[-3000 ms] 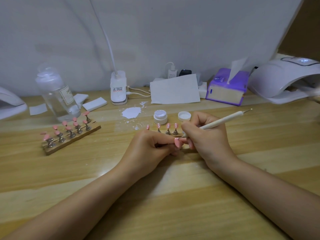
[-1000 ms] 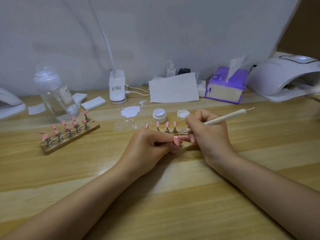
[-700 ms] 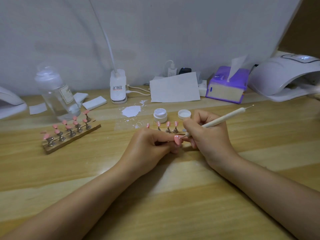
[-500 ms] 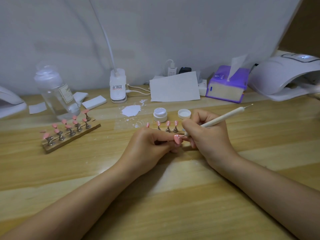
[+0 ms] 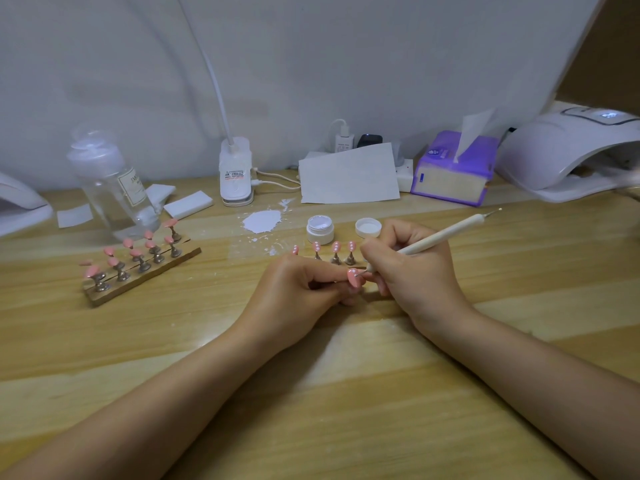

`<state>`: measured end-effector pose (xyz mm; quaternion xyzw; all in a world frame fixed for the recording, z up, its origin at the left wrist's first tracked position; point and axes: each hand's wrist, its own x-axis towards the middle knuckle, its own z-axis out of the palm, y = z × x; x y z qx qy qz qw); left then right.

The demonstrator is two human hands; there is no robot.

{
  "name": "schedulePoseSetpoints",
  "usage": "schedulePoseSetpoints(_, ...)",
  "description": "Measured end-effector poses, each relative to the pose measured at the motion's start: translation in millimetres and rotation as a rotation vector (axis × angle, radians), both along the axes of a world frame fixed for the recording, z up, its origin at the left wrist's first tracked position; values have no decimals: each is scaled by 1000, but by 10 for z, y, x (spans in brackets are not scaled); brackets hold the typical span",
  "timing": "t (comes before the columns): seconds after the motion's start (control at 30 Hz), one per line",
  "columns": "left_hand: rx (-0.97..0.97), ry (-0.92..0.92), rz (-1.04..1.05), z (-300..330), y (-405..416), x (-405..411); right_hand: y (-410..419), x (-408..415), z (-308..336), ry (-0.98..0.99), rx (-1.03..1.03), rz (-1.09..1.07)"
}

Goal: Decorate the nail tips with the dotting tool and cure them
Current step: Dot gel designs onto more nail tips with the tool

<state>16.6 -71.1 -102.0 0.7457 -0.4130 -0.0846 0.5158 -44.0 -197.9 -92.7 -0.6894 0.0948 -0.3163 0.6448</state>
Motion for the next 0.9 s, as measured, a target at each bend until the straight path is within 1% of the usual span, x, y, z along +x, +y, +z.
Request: schedulePoseSetpoints(0.9,-7,-18,-14,-21,-1,17,24,-8,20,27,23,-27)
